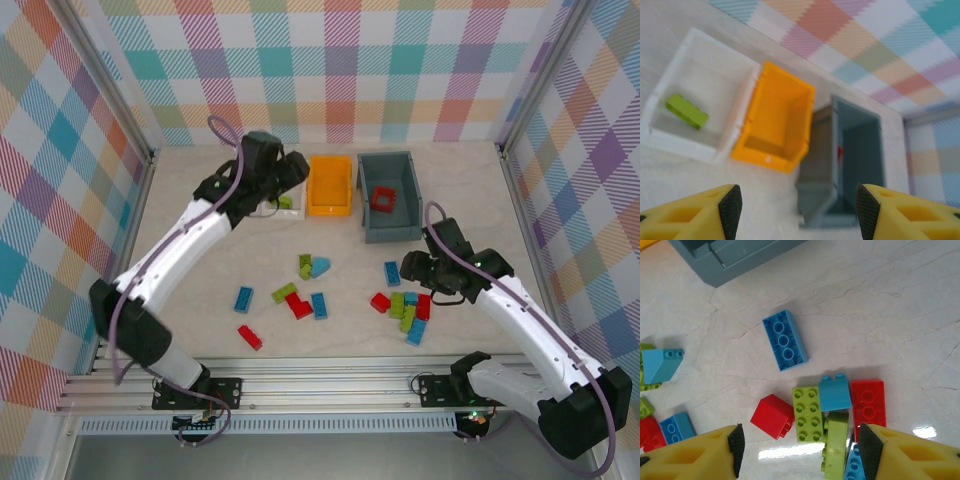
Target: Sort the legos into containers by color
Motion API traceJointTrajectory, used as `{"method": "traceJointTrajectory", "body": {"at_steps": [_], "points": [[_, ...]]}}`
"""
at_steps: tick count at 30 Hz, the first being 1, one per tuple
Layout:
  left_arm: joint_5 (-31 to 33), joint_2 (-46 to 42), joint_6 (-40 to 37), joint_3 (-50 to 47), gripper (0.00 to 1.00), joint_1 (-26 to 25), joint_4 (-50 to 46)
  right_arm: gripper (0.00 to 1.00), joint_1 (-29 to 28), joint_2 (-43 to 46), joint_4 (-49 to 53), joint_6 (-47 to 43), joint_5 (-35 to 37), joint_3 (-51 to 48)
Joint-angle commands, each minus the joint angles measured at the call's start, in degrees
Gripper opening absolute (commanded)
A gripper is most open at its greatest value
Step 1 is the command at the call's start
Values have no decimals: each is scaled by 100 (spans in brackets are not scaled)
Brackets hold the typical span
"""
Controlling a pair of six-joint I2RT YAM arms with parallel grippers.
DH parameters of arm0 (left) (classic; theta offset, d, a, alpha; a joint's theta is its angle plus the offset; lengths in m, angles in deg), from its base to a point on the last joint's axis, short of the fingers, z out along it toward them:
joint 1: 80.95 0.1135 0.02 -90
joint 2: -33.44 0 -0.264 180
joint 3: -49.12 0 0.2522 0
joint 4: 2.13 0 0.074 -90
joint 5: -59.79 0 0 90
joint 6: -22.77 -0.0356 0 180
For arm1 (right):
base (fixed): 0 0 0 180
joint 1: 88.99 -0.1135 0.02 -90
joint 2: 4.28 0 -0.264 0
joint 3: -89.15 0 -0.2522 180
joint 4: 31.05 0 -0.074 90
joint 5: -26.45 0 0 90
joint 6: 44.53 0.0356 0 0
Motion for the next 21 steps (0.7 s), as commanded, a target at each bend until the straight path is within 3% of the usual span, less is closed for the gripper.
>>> {"method": "traceJointTrajectory", "body": {"at_steps": [1,10,16,21], "points": [[-63,-724,-217,-811,64,-379,-238,62,-110,-70,61,-391,-224,94],[-21,-2987,-4,-3014,66,-1707,-594,62,-1321,-812,-46,-401,155,237],[350,-4566,448,-3866,71,-1782,-1272,62,-1406,-1118,-47,-359,191,372],[699,-5237,548,-4063,75,-1783,-1726,60,-1415,-1193,-160,-361,202,393]]}}
